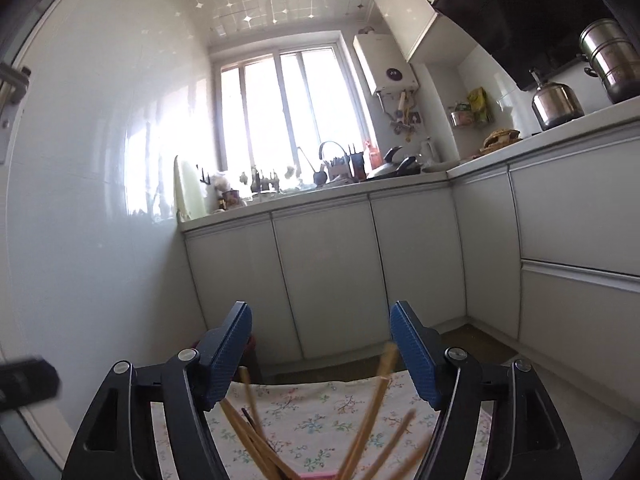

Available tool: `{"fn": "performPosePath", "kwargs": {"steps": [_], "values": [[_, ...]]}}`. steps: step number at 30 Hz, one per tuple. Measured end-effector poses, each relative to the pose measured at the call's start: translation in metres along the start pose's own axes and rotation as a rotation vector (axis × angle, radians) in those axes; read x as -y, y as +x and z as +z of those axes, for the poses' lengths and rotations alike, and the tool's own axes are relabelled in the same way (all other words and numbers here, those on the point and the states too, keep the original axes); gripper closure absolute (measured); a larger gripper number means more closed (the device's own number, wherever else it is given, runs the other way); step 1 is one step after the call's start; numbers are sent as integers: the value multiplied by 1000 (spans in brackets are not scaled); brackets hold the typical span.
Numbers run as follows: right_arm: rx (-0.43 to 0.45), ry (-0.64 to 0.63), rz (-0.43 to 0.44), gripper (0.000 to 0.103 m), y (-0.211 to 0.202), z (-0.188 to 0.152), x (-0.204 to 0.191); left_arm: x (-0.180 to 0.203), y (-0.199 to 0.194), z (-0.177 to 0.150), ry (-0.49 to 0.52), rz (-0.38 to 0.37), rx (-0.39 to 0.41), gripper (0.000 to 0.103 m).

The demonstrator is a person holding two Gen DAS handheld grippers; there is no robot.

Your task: Organize utensils

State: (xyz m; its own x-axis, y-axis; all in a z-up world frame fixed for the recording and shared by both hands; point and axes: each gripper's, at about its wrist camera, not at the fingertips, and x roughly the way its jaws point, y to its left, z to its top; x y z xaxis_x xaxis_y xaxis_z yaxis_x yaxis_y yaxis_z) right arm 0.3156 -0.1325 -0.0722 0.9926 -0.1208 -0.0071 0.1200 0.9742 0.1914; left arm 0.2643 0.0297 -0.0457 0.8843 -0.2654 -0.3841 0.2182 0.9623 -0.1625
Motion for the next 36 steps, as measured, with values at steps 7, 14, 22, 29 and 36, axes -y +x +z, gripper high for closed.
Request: {"fn": "performPosePath", "kwargs": {"steps": [7, 14, 22, 29, 36], "values": [[-94, -47, -122, 17, -69, 39, 23, 11, -30, -12, -31, 25, -13, 45], [-241, -130, -234, 8, -129, 40, 37, 32, -69, -32, -35, 69, 1, 22], [-387, -79, -263, 1, -205, 31, 62, 60, -111, -60, 14, 158, -34, 12], [-418, -79, -314, 1, -268, 36, 74, 74, -146, -68, 17, 280, -4, 3], [-393, -67, -302, 1, -306, 56, 74, 91, -169, -70, 34, 259, -9, 2]]}}
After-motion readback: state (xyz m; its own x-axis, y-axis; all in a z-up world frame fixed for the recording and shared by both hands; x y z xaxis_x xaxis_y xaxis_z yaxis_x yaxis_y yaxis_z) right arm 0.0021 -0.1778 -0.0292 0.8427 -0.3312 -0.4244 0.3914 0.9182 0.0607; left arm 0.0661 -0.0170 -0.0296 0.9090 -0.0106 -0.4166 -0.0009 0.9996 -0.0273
